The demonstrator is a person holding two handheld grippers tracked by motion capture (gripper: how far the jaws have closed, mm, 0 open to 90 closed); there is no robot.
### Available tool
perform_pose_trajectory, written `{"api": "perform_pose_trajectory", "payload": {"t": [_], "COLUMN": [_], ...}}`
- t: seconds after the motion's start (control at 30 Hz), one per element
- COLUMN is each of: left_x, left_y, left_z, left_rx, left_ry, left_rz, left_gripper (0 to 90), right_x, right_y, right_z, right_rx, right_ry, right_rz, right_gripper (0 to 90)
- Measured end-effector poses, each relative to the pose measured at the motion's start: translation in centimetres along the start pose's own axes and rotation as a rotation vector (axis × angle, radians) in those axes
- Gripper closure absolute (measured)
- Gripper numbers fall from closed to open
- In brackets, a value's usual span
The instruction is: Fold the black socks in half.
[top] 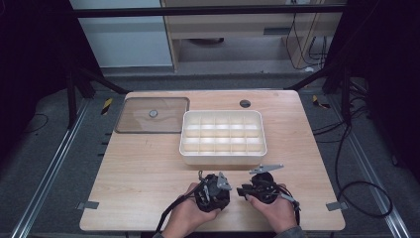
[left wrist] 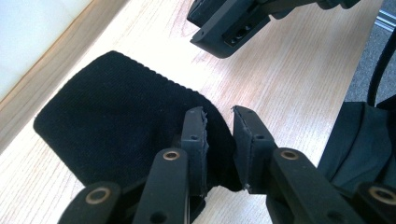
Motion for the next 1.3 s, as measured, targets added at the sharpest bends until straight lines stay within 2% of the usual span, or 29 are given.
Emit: {"api": "perform_pose_trajectory", "payload": {"t": [0.37,0.63,0.87,1.1,1.3], "left_x": [0.0,-0.1,-0.1,-0.2,-0.8], "left_y": [-0.3,-0.5,-0.6,-0.7,-1.2], "left_z": [-0.5,-1.3,-1.6,-1.4,-1.1], "left_rx": [0.004,0.009,0.009,-0.001,-0.006], "left_ry": [0.006,0.019,0.029,0.036,0.033], "left_rz": [0.002,0.009,0.018,0.026,0.009], "left_gripper": [75.9,72.4,72.9,71.3,69.5], "right_x": [-0.1,-0.4,-0.7,-0.9,-1.1], "right_y": [0.0,0.2,0.2,0.2,0.1], "right_z": [0.0,0.0,0.2,0.3,0.6], "right_rx": [0.002,0.004,0.0,-0.006,-0.01], "right_ry": [0.005,0.024,0.024,0.028,0.031], "right_rz": [-0.001,-0.007,-0.02,-0.021,-0.035], "right_gripper": [69.1,67.2,65.8,64.8,63.5]}}
Point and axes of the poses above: each handheld gripper's, and its own axes: z roughly backward along the jaws, y roughly out of its underside, x roughly to its left, the point moved 6 cm from there along -z, roughly forward along the jaws, and after that the axes turned 4 degrees about y, right-handed, at the moved point
